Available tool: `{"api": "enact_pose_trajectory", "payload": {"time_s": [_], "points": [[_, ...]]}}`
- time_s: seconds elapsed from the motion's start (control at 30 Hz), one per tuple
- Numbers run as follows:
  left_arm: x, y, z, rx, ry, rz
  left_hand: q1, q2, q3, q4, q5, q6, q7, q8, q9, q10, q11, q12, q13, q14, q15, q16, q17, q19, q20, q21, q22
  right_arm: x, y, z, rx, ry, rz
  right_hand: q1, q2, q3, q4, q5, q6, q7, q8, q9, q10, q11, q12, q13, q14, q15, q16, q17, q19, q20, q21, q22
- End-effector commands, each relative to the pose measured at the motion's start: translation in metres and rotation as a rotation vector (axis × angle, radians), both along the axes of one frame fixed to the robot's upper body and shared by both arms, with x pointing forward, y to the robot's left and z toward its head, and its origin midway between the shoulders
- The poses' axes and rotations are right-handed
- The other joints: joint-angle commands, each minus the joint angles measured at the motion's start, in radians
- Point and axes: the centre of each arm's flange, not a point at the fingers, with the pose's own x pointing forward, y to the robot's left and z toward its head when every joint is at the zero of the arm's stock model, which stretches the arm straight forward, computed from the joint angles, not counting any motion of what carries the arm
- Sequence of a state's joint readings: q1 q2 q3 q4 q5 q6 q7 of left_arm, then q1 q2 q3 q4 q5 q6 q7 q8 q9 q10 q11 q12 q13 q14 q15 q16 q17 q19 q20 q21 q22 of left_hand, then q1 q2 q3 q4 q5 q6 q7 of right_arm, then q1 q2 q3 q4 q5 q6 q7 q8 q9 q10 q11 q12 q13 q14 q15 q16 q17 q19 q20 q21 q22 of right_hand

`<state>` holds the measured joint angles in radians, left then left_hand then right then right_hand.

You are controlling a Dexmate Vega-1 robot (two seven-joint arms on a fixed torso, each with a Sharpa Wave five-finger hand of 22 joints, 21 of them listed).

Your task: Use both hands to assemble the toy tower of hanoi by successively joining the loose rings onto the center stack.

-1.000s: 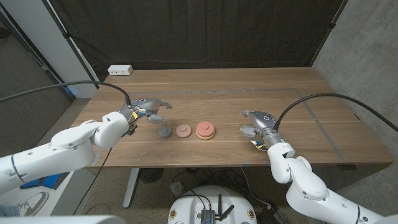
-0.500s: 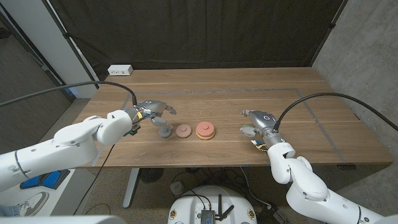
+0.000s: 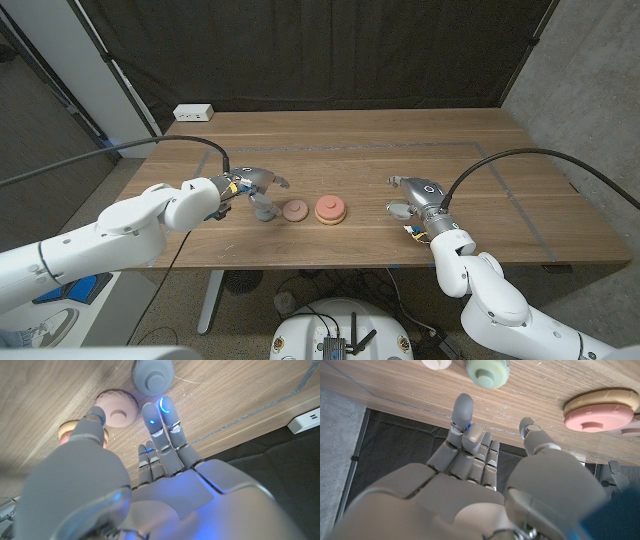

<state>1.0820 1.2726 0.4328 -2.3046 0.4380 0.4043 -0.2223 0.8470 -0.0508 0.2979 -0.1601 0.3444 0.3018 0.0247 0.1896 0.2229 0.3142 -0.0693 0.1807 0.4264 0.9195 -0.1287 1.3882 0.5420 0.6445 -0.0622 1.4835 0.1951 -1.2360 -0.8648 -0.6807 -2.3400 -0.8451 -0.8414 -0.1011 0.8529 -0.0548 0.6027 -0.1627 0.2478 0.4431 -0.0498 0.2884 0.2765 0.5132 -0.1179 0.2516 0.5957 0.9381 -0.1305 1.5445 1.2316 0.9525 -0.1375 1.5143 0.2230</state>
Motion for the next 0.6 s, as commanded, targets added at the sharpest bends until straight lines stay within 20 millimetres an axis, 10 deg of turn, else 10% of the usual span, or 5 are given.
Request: {"api": "enact_pose_trajectory", "payload": {"time_s": [0.03, 0.6], "points": [[0.010, -0.011, -0.007, 0.046, 0.028, 0.000, 0.002, -0.014, -0.007, -0.002, 0.004, -0.028, 0.002, -0.007, -0.002, -0.025, 0.003, -0.003, 0.004, -0.015, -0.090, -0.001, -0.002, -0.010, -0.143, 0.000, 0.003, -0.004, 0.001, -0.001, -0.001, 0.004, -0.007, 0.000, 0.000, 0.003, 0.003, 0.007, 0.011, -0.002, 0.005, 0.004, 0.009, -0.002, 0.002, 0.003, -0.004, -0.082, 0.000, 0.000, -0.003, -0.078, 0.008, -0.001], [0.026, -0.018, -0.019, 0.061, 0.005, -0.019, -0.006, -0.031, -0.020, 0.003, -0.007, -0.079, 0.018, 0.000, -0.009, -0.077, 0.019, 0.006, 0.006, -0.031, -0.090, 0.000, -0.006, -0.020, -0.142, -0.001, 0.003, -0.006, 0.001, -0.002, 0.002, 0.001, -0.009, -0.003, 0.004, 0.002, 0.004, 0.008, 0.015, 0.000, 0.005, 0.004, 0.016, -0.003, 0.003, 0.007, -0.005, -0.082, 0.000, 0.000, -0.004, -0.078, 0.010, -0.003]]}}
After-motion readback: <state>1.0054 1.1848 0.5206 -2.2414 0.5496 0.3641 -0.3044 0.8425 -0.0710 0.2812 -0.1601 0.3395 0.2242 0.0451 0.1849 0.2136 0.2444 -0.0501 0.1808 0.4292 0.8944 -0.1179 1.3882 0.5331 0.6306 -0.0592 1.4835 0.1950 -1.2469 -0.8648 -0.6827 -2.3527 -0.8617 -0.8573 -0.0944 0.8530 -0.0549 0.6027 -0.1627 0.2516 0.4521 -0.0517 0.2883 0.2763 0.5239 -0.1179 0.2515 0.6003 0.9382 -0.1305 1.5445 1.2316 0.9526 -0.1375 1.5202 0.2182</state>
